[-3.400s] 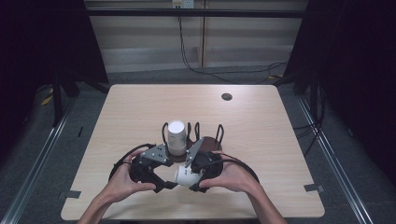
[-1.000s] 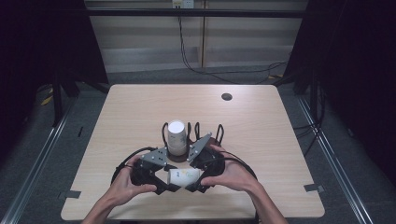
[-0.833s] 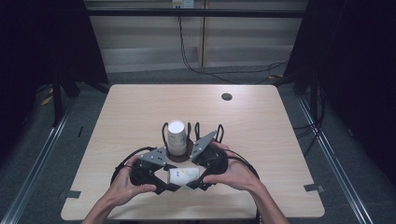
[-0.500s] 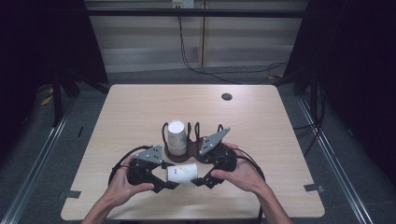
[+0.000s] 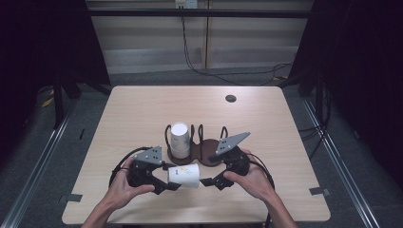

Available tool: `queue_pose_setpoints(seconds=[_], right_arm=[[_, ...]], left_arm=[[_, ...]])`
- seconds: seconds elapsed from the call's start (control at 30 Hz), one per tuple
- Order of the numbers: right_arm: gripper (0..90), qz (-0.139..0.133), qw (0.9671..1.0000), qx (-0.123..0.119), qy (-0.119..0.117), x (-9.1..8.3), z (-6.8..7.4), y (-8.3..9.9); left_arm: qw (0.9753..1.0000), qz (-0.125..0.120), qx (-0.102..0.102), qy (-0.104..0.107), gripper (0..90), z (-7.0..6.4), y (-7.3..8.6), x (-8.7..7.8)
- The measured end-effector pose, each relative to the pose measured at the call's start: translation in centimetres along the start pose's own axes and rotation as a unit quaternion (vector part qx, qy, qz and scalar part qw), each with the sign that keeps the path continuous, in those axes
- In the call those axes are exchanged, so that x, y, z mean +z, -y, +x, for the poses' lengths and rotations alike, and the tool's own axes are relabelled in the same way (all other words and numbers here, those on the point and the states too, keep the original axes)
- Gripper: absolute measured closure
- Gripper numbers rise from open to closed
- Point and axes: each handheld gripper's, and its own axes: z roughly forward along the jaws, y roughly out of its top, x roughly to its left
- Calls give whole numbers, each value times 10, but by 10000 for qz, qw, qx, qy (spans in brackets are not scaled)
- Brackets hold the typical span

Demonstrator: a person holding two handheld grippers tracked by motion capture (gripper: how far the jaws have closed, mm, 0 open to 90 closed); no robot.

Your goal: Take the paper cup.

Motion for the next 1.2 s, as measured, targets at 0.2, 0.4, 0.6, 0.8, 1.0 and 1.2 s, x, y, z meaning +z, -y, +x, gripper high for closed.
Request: queue_pose_setpoints(seconds=[0.2, 0.4, 0.6, 0.8, 1.0, 1.2], right_arm=[[156, -304, 9995, -16, 96, 1, 0, 1], [156, -556, 9984, 72, -37, 0, 0, 3], [156, -748, 9971, 121, -115, 3, -2, 8], [153, -1007, 9944, 198, -246, 2, -2, 8], [135, -1257, 9914, 269, -250, 0, -1, 8], [135, -1283, 9907, 250, -374, 3, 0, 8]], left_arm=[[9999, -129, -75, -84, 362, 1, 2, -1], [9997, -226, -45, -95, 362, 1, 1, -4], [9993, -346, -107, -54, 362, 0, 0, -7], [9987, -483, -116, -59, 362, 0, -2, -10], [9984, -536, -151, 10, 363, 0, -3, -13], [9977, -653, -145, 67, 363, -1, -4, -13]])
